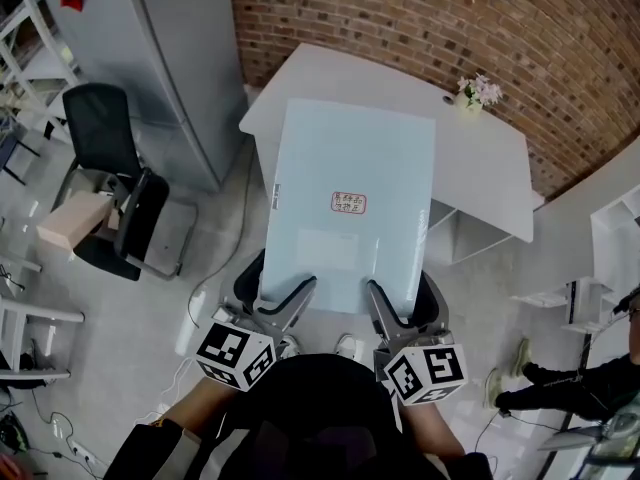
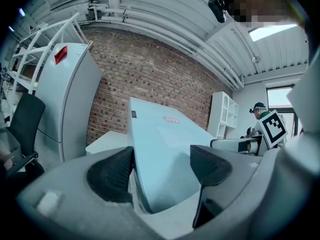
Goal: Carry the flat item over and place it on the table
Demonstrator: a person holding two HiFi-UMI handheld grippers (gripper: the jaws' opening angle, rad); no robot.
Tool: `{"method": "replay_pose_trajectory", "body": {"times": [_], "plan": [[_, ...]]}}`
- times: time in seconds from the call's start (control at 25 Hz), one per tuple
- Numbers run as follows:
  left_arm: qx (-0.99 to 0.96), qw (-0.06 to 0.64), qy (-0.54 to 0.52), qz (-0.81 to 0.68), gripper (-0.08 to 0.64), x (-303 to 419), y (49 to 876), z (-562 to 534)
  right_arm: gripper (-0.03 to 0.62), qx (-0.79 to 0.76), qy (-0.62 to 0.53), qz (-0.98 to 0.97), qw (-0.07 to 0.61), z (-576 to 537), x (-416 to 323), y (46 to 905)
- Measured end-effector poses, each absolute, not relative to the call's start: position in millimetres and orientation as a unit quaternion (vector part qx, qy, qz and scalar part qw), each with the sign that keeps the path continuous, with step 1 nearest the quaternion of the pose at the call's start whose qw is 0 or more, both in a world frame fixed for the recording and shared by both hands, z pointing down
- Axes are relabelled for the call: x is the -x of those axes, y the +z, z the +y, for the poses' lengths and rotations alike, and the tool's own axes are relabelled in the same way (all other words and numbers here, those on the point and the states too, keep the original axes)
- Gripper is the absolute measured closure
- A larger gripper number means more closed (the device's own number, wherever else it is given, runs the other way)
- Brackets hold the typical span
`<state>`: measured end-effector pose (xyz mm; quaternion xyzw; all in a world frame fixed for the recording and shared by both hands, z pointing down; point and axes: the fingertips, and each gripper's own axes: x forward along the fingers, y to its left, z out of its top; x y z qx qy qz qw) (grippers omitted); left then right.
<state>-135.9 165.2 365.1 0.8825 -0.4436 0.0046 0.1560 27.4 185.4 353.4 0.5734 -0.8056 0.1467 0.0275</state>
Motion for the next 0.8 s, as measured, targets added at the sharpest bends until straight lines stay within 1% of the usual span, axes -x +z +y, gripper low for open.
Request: {"method": "replay_pose_trajectory", "body": {"times": [0.4, 0.8], "plan": [[-0.884, 0.161, -0.002, -0.440, 0.199, 167, 370, 158, 0.233, -0.576, 0.148, -0.803, 0.035, 179, 4, 356], [-0.877, 0.165, 0.009, -0.451, 0.199, 153, 375, 121, 0.232, -0.565, 0.164, -0.808, 0.035, 137, -12, 366]]}}
